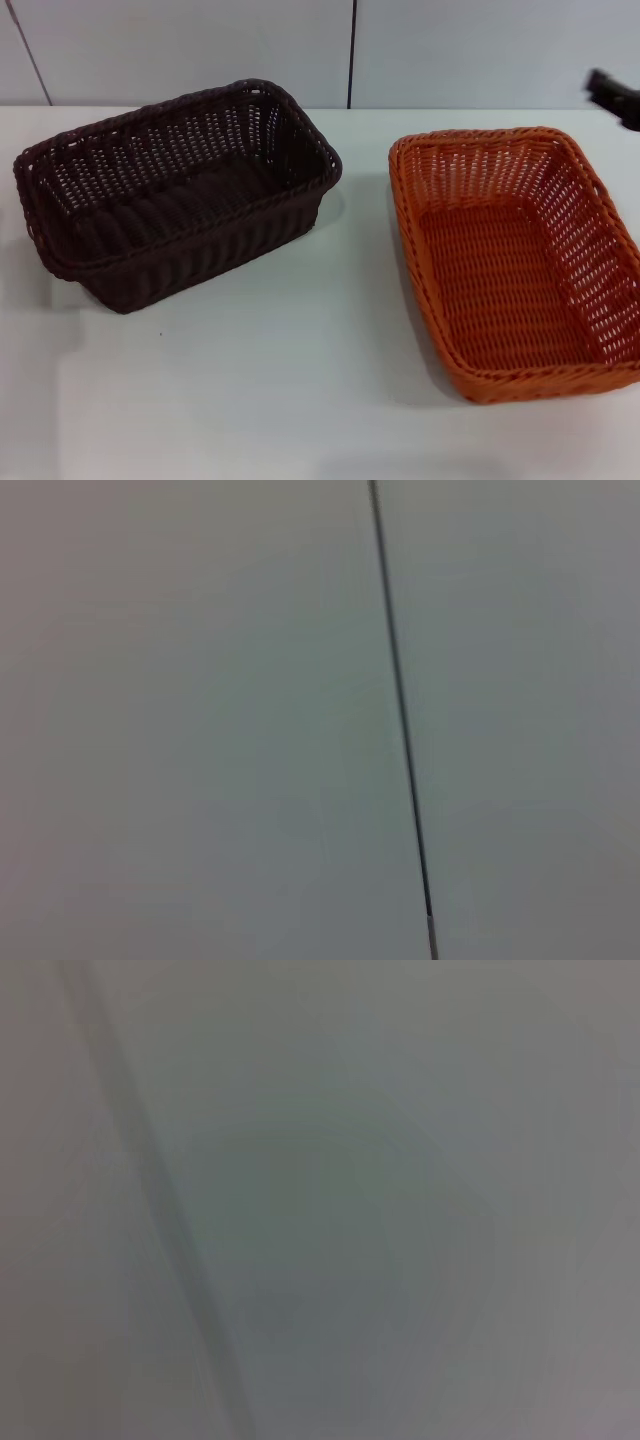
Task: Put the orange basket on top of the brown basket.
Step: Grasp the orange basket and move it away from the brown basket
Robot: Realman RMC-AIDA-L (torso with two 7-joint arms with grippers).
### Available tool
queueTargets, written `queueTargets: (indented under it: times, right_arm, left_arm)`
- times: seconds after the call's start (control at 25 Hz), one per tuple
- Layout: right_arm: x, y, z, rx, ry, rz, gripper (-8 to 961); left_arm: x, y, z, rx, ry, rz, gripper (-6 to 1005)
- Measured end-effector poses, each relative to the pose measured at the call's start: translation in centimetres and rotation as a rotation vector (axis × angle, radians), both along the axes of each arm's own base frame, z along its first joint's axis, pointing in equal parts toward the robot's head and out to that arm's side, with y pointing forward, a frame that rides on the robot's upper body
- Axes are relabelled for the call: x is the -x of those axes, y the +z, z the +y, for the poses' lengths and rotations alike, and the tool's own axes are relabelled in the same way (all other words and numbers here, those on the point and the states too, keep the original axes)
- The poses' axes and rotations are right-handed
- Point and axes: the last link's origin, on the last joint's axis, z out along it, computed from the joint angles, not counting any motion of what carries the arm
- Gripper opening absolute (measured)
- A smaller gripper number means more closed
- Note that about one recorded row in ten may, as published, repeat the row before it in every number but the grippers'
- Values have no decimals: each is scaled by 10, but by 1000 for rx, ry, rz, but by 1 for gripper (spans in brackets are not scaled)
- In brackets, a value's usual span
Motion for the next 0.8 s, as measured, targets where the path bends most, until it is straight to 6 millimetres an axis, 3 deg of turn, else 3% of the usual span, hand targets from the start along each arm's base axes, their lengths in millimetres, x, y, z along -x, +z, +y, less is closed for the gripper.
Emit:
queueTargets:
  times: [0.08, 0.24, 0.4, 0.52, 0.8]
  right_arm:
    - [25, 9, 4, 115, 39, -70, 738]
    - [60, 26, -2, 347, 97, -201, 738]
    - [78, 35, -25, 663, 176, -291, 738]
    - [75, 36, -45, 915, 215, -361, 738]
    - [53, 35, -52, 1046, 147, -472, 733]
  left_arm:
    - [10, -16, -10, -54, -52, -16, 797]
    - [17, -26, -15, -44, -88, -22, 797]
    - [38, -40, -25, -25, -85, -53, 797]
    - [46, -48, -30, -15, -75, -20, 797]
    - [61, -54, -37, 1, -40, -47, 797]
